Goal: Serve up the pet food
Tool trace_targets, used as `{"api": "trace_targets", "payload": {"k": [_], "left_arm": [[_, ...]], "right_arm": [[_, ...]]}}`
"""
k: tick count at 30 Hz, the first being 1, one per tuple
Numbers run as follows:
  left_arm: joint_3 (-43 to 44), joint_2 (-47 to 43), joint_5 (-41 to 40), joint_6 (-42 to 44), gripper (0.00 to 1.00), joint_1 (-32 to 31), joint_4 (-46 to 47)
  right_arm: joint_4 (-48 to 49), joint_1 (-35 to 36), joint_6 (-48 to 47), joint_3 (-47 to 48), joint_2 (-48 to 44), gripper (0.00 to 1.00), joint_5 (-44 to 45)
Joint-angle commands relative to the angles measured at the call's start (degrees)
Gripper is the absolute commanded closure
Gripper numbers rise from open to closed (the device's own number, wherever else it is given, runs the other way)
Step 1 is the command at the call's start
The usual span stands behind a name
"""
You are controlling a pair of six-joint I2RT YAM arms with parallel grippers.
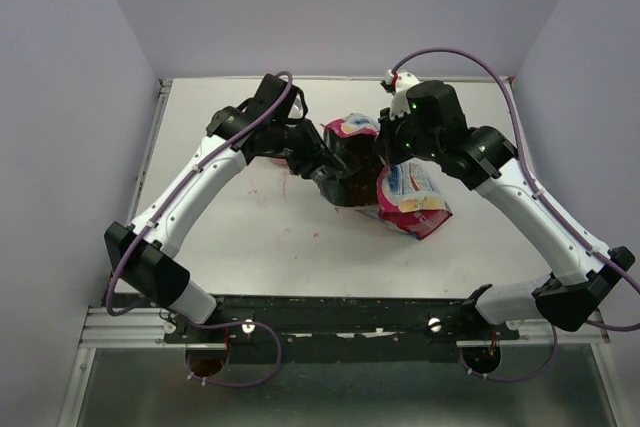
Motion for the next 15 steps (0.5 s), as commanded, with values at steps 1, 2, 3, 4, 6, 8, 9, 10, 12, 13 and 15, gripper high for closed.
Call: {"api": "trace_targets", "payload": {"k": [1, 2, 3, 4, 6, 8, 9, 10, 12, 13, 15], "left_arm": [[3.5, 5.6, -7.6, -4.5, 1.00, -2.1, -3.3], [3.7, 6.8, -7.4, -4.5, 1.00, -2.5, -2.9], [4.0, 8.1, -7.3, -4.7, 1.00, -3.0, -2.6], [4.0, 9.0, -7.1, -5.0, 1.00, -3.5, -1.5], [3.8, 10.9, -8.1, -5.5, 1.00, -4.6, 2.4], [3.2, 13.5, -8.9, -5.7, 1.00, -5.2, 6.5], [2.5, 14.6, -9.0, -5.4, 1.00, -5.4, 9.5], [1.7, 15.6, -9.1, -4.5, 1.00, -5.5, 13.6], [-0.7, 17.7, -7.9, -3.1, 1.00, -5.2, 19.9], [-2.1, 18.5, -4.0, -3.4, 1.00, -4.9, 25.8], [-5.8, 18.8, -0.6, -3.6, 1.00, -4.9, 37.1]], "right_arm": [[3.7, 1.9, 0.3, 5.7, -1.0, 0.99, -3.4], [3.6, 2.0, 0.4, 6.1, -0.9, 0.99, -3.1], [3.4, 2.0, 0.6, 6.4, -0.8, 0.99, -3.0], [3.4, 2.2, 0.9, 6.5, -0.9, 0.99, -2.7], [3.5, 2.4, 1.6, 5.8, -1.3, 0.99, -2.4], [4.0, 2.5, 2.5, 4.6, -2.0, 0.99, -2.3], [4.1, 2.5, 3.0, 4.1, -2.5, 0.99, -2.3], [3.8, 2.5, 3.3, 3.7, -2.8, 0.99, -2.3], [3.4, 2.5, 4.0, 3.0, -3.6, 0.99, -0.5], [3.0, 2.5, 4.4, 2.8, -3.9, 0.99, -0.4], [2.0, 2.5, 4.8, 2.8, -4.4, 0.99, 0.2]]}}
